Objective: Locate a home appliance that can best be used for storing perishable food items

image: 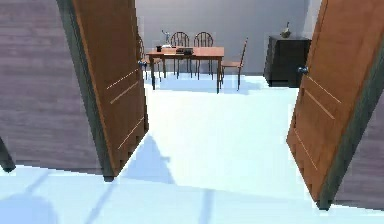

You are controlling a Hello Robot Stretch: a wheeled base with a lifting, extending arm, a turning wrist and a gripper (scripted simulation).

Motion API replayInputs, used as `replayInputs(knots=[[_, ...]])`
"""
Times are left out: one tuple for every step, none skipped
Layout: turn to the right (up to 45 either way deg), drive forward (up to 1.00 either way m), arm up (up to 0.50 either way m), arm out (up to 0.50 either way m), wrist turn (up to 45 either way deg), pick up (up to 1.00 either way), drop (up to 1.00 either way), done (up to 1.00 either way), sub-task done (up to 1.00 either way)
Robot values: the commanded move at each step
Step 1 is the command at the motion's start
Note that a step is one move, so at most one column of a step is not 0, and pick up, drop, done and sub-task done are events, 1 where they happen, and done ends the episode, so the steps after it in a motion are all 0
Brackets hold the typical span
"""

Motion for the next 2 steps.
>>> replayInputs(knots=[[0.0,0.6,0.0,0.0,0.0,0.0,0.0,0.0,0.0],[-24.0,0.0,0.0,0.0,0.0,0.0,0.0,0.0,0.0]])
